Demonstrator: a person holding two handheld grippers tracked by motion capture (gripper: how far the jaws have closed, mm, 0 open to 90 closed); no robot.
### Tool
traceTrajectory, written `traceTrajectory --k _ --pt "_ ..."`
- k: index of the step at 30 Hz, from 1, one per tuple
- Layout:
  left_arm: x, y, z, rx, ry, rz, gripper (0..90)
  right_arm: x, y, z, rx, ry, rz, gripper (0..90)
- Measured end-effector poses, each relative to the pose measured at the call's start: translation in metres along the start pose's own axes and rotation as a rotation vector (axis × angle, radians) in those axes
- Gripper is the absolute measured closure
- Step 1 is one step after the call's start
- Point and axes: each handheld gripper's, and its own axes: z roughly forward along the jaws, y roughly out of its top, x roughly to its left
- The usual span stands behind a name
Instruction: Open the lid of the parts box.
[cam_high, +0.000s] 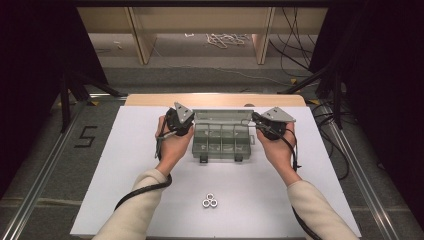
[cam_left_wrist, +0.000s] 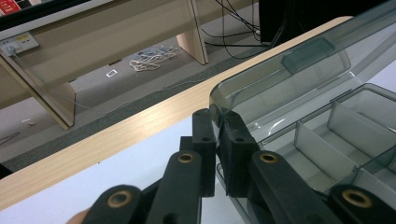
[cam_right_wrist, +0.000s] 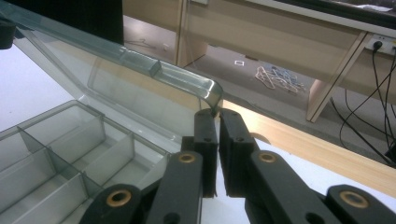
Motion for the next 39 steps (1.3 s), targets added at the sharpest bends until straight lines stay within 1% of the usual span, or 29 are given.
traceTrajectory --k 1,2,3,4,5,6,8,9,11,13,16,17,18,19,24,25,26,27,28,30,32,34,35,36,39 --pt "0.0 0.0 0.0 0.001 0.0 -0.001 85.2 0.0 0.0 0.0 0.005 0.006 -0.001 86.5" --pt "0.0 0.0 0.001 0.0 0.0 -0.002 85.2 0.0 0.001 0.0 0.019 0.015 0.017 86.5" --pt "0.001 0.001 0.001 -0.001 0.0 -0.005 85.2 0.0 0.001 0.001 0.009 0.014 0.022 86.5" --pt "0.001 0.001 0.001 -0.002 0.0 -0.006 85.2 -0.001 0.001 0.001 0.009 0.011 0.012 86.6" --pt "0.002 0.001 0.002 -0.001 -0.002 0.0 85.2 -0.002 0.001 0.001 0.001 0.005 0.003 86.5" --pt "0.002 0.001 0.002 -0.001 -0.003 0.001 85.2 -0.001 0.001 0.002 -0.003 0.002 0.006 86.5" --pt "0.001 0.001 0.003 -0.006 0.003 -0.022 85.3 -0.001 0.001 0.002 -0.005 0.003 0.014 86.6" --pt "0.003 0.002 0.003 -0.01 -0.002 -0.015 85.4 -0.002 0.001 0.002 -0.004 0.003 0.017 86.6" --pt "0.003 0.001 0.004 -0.014 0.002 -0.019 85.6 -0.002 0.001 0.003 -0.005 0.002 0.02 86.5" --pt "0.003 0.001 0.005 -0.021 0.007 -0.037 85.7 -0.002 0.002 0.003 0.0 0.003 0.016 86.6" --pt "0.003 0.002 0.006 -0.021 0.011 -0.045 85.8 -0.002 0.002 0.004 -0.006 0.006 0.021 86.6" --pt "0.003 0.002 0.006 -0.02 0.013 -0.049 85.9 -0.002 0.002 0.005 -0.008 0.0 0.021 86.6" --pt "0.003 0.002 0.006 -0.02 0.014 -0.049 86.0 -0.001 0.002 0.004 0.002 0.006 0.036 86.6" --pt "0.003 0.002 0.007 -0.021 0.014 -0.051 86.0 -0.001 0.002 0.005 -0.002 0.009 0.04 86.6" --pt "0.004 0.003 0.008 -0.02 0.015 -0.066 86.1 -0.003 0.002 0.007 -0.017 -0.01 0.022 86.6" --pt "0.004 0.003 0.009 -0.022 0.01 -0.066 86.2 -0.003 0.003 0.007 -0.017 -0.007 0.02 86.6" --pt "0.004 0.004 0.009 -0.021 0.015 -0.068 86.1 -0.003 0.003 0.007 -0.019 -0.009 0.017 86.6" --pt "0.005 0.004 0.009 -0.022 0.015 -0.063 86.1 -0.003 0.003 0.008 -0.019 -0.009 0.019 86.6" --pt "0.005 0.004 0.01 -0.02 0.016 -0.067 86.1 -0.003 0.003 0.007 -0.007 0.007 0.033 86.6" --pt "0.005 0.005 0.01 -0.019 0.016 -0.073 86.1 -0.003 0.003 0.008 -0.009 0.001 0.044 86.6" --pt "0.005 0.005 0.011 -0.02 0.014 -0.073 86.1 -0.004 0.004 0.01 -0.022 -0.014 0.029 86.6" --pt "0.006 0.004 0.011 -0.025 0.012 -0.074 86.1 -0.004 0.004 0.01 -0.023 -0.011 0.028 86.6" --pt "0.006 0.004 0.012 -0.029 0.011 -0.078 86.1 -0.004 0.004 0.01 -0.015 -0.004 0.041 86.6" --pt "0.007 0.004 0.012 -0.03 0.01 -0.082 86.1 -0.005 0.004 0.011 -0.026 -0.004 0.032 86.6" --pt "0.007 0.005 0.013 -0.029 0.01 -0.087 86.2 -0.006 0.004 0.011 -0.027 -0.007 0.034 86.6"
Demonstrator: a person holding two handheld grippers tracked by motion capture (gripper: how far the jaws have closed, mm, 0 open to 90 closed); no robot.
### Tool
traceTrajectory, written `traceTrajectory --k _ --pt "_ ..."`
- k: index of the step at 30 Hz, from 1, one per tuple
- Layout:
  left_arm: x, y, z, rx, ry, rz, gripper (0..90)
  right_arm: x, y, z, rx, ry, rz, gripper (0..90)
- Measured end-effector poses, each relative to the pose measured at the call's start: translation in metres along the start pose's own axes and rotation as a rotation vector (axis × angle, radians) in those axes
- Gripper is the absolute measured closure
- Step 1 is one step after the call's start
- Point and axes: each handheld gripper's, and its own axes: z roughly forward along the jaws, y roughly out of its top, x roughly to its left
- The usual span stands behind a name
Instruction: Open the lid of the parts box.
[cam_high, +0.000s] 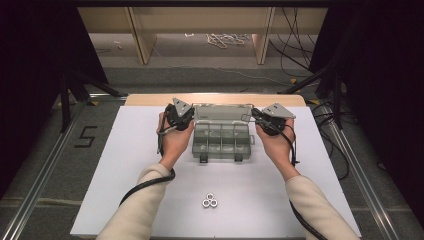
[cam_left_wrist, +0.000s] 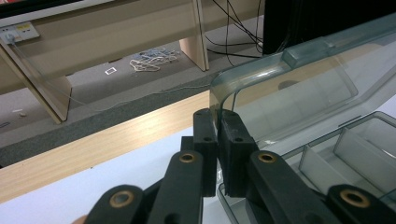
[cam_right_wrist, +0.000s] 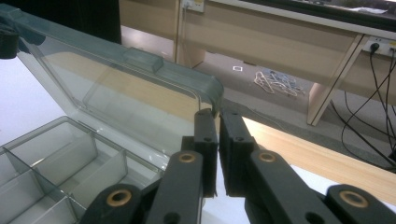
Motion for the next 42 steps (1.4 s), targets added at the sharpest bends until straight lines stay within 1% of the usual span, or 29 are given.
traceTrajectory --k 1,2,3,4,6,7,9,11,12,14,15,17,18,19,21,22,24,25,26,28,30,31,32,33,35,36,37,38,42 --pt "0.0 0.0 0.0 0.0 0.0 -0.005 86.2 0.0 0.0 0.0 0.001 -0.001 0.001 86.6" --pt "0.0 0.0 0.001 0.0 0.0 -0.009 86.2 0.001 0.0 0.0 0.011 0.006 0.018 86.6" --pt "0.0 0.0 0.001 -0.001 0.004 -0.008 86.2 0.001 0.0 0.001 0.008 0.004 0.014 86.6" --pt "0.0 0.001 0.001 -0.001 0.004 -0.008 86.2 0.001 0.0 0.001 0.011 0.007 0.022 86.6" --pt "0.0 0.001 0.002 0.003 0.006 -0.008 86.3 0.001 0.0 0.001 0.012 0.011 0.023 86.6" --pt "0.0 0.001 0.002 0.005 0.007 -0.007 86.2 -0.001 0.001 0.002 0.0 -0.001 0.003 86.6" --pt "0.0 0.002 0.003 0.005 0.007 -0.007 86.2 -0.001 0.001 0.002 -0.002 0.002 0.002 86.6" --pt "0.0 0.003 0.004 0.006 0.01 -0.011 86.2 -0.001 0.001 0.003 0.0 -0.005 0.004 86.6" --pt "0.0 0.003 0.004 0.009 0.011 -0.013 86.2 -0.001 0.001 0.003 -0.008 -0.005 0.007 86.6" --pt "0.001 0.004 0.005 0.009 0.008 -0.017 86.2 -0.001 0.001 0.003 -0.004 -0.001 0.007 86.6" --pt "0.001 0.004 0.006 0.007 0.005 -0.023 86.3 -0.001 0.001 0.003 0.005 0.004 0.02 86.6" --pt "0.002 0.004 0.006 0.009 0.006 -0.026 86.5 -0.001 0.001 0.004 0.009 0.009 0.024 86.6" --pt "0.002 0.004 0.006 0.009 0.006 -0.026 86.5 -0.002 0.001 0.004 0.003 0.004 0.015 86.6" --pt "0.002 0.004 0.006 0.009 0.006 -0.028 86.5 -0.001 0.001 0.004 0.008 0.008 0.032 86.6" --pt "0.002 0.004 0.007 0.007 0.005 -0.032 86.5 -0.001 0.001 0.004 0.009 0.011 0.034 86.6" --pt "0.002 0.004 0.007 0.007 0.004 -0.029 86.5 -0.002 0.001 0.005 0.0 0.009 0.027 86.6" --pt "0.003 0.005 0.007 0.01 0.006 -0.027 86.4 -0.002 0.001 0.006 -0.003 0.001 0.026 86.6" --pt "0.002 0.005 0.008 0.011 0.005 -0.032 86.4 -0.002 0.001 0.006 -0.004 0.002 0.029 86.6" --pt "0.003 0.005 0.008 0.012 0.008 -0.027 86.4 -0.002 0.001 0.006 -0.003 0.0 0.027 86.7" --pt "0.003 0.005 0.009 0.012 0.008 -0.027 86.4 -0.003 0.001 0.007 -0.007 -0.002 0.016 86.8" --pt "0.003 0.005 0.009 0.011 0.007 -0.028 86.4 -0.003 0.0 0.008 -0.007 -0.006 0.018 87.0" --pt "0.003 0.006 0.01 0.011 0.007 -0.03 86.4 -0.002 0.0 0.008 0.009 0.004 0.036 87.1" --pt "0.003 0.006 0.01 0.013 0.007 -0.028 86.3 -0.002 0.0 0.008 0.002 0.007 0.032 87.2" --pt "0.003 0.006 0.01 0.013 0.008 -0.03 86.3 -0.002 0.0 0.008 0.012 0.008 0.033 87.3" --pt "0.004 0.007 0.011 0.016 0.009 -0.03 86.3 -0.002 -0.001 0.009 0.006 0.004 0.036 87.4" --pt "0.004 0.007 0.011 0.016 0.009 -0.031 86.2 -0.004 0.0 0.01 0.0 -0.002 0.021 87.3" --pt "0.004 0.007 0.011 0.017 0.009 -0.031 86.2 -0.004 0.0 0.01 0.002 -0.003 0.022 87.4" --pt "0.004 0.007 0.012 0.016 0.01 -0.031 86.2 -0.002 0.0 0.01 0.01 0.006 0.041 87.4" --pt "0.004 0.007 0.012 0.017 0.01 -0.028 86.1 -0.003 -0.001 0.011 0.006 0.002 0.031 87.9"
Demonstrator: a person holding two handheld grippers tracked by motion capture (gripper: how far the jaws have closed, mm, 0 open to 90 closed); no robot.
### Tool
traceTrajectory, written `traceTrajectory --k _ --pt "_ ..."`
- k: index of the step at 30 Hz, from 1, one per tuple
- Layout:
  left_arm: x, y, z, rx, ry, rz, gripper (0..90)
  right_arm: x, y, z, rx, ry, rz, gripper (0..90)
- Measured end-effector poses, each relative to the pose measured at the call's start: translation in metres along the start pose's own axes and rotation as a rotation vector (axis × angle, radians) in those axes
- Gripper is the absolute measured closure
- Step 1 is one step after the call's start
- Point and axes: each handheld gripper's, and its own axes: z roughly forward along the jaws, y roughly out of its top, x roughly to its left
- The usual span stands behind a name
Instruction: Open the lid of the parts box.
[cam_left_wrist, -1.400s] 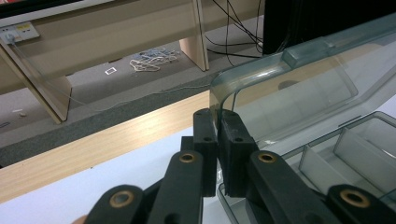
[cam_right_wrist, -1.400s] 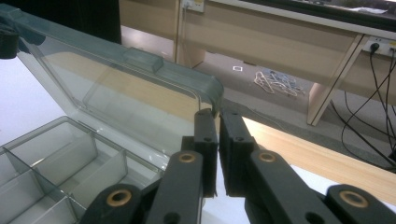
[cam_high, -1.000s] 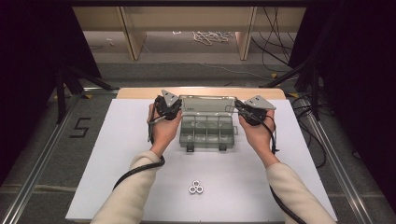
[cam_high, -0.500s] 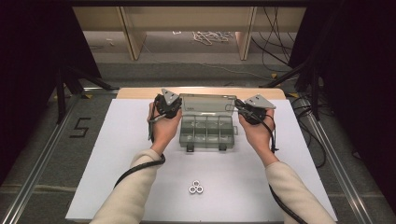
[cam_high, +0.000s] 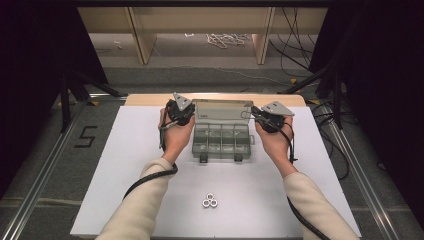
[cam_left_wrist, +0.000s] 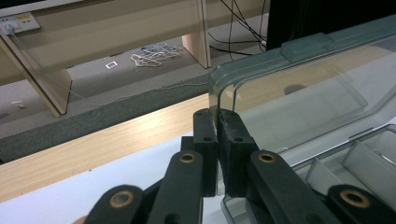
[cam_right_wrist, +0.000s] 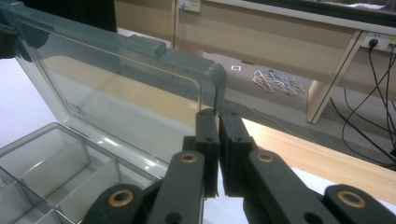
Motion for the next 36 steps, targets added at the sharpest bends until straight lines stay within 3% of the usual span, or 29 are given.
traceTrajectory --k 4,8,15,16,27,28,36 --pt "0.0 0.0 0.001 0.003 0.004 0.004 86.0 0.0 -0.001 0.001 0.003 0.008 0.012 88.1" --pt "0.0 0.0 0.002 0.001 0.005 -0.001 85.9 -0.001 -0.001 0.003 -0.008 -0.014 -0.005 88.1" --pt "0.0 0.0 0.004 0.006 0.009 0.001 85.6 -0.001 -0.001 0.004 0.018 -0.002 0.004 88.0" --pt "-0.001 0.0 0.004 0.004 0.011 -0.003 85.6 -0.002 -0.001 0.005 0.001 -0.014 -0.007 88.0" --pt "-0.001 -0.001 0.007 0.011 0.017 0.009 85.1 -0.001 -0.003 0.007 0.015 -0.007 0.021 88.0" --pt "-0.001 -0.001 0.007 0.013 0.017 0.01 85.1 -0.002 -0.003 0.008 0.003 -0.021 -0.001 88.0" --pt "-0.002 -0.002 0.01 0.018 0.022 0.007 84.9 -0.002 -0.007 0.012 0.017 -0.008 0.013 87.8"
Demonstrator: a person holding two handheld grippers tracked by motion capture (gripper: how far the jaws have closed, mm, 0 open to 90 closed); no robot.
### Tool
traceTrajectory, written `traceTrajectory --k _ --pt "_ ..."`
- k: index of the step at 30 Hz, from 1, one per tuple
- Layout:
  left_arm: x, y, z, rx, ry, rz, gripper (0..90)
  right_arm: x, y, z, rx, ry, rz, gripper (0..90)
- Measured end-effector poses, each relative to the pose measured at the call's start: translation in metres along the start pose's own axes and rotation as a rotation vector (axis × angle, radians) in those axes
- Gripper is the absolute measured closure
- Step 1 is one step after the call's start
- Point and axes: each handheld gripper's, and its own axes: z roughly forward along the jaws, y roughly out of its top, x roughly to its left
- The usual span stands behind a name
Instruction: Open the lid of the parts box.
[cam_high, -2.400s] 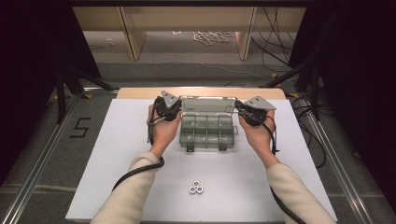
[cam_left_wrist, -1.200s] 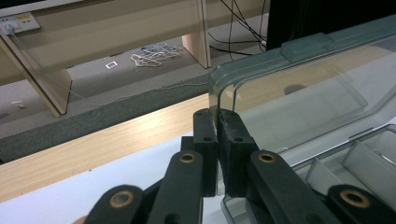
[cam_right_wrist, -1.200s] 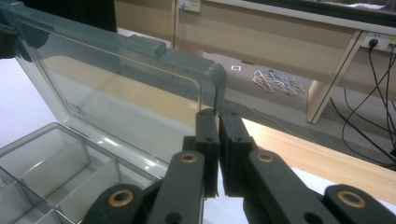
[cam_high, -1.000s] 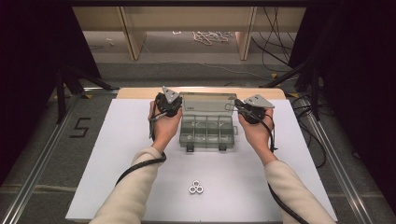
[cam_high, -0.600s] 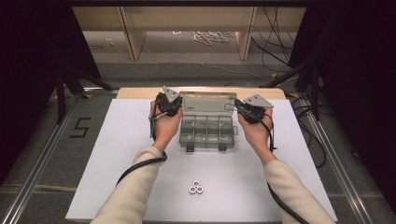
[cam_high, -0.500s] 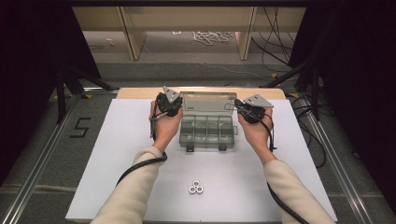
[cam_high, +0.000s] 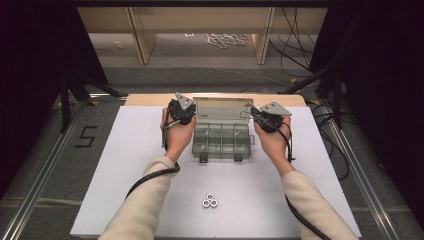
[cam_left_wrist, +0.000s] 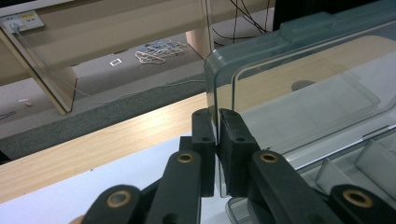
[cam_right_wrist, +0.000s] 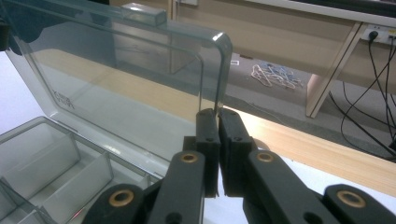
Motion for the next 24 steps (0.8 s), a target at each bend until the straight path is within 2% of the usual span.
traceTrajectory --k 3,6,9,16,20,24 --pt "0.0003 -0.0004 0.0011 0.001 -0.001 0.003 84.9 -0.0009 0.0001 0.0009 -0.007 -0.016 -0.013 87.8" --pt "0.0001 -0.0007 0.0017 0.006 0.0 0.005 84.9 -0.0002 -0.0003 0.0012 0.006 -0.003 0.002 87.7" --pt "0.0 -0.0013 0.0029 0.009 0.002 0.008 84.7 -0.0004 -0.0017 0.0026 0.004 -0.012 -0.002 87.7" --pt "0.0001 -0.003 0.0056 0.01 0.003 0.011 84.6 -0.0009 -0.0037 0.0042 0.016 -0.001 -0.003 87.7" --pt "0.0003 -0.0048 0.0078 0.018 0.002 0.014 84.5 -0.0012 -0.0058 0.0066 0.009 -0.015 -0.009 87.7" --pt "0.0002 -0.006 0.01 0.018 0.003 0.014 84.4 -0.0012 -0.008 0.0077 0.023 -0.003 -0.005 88.0"
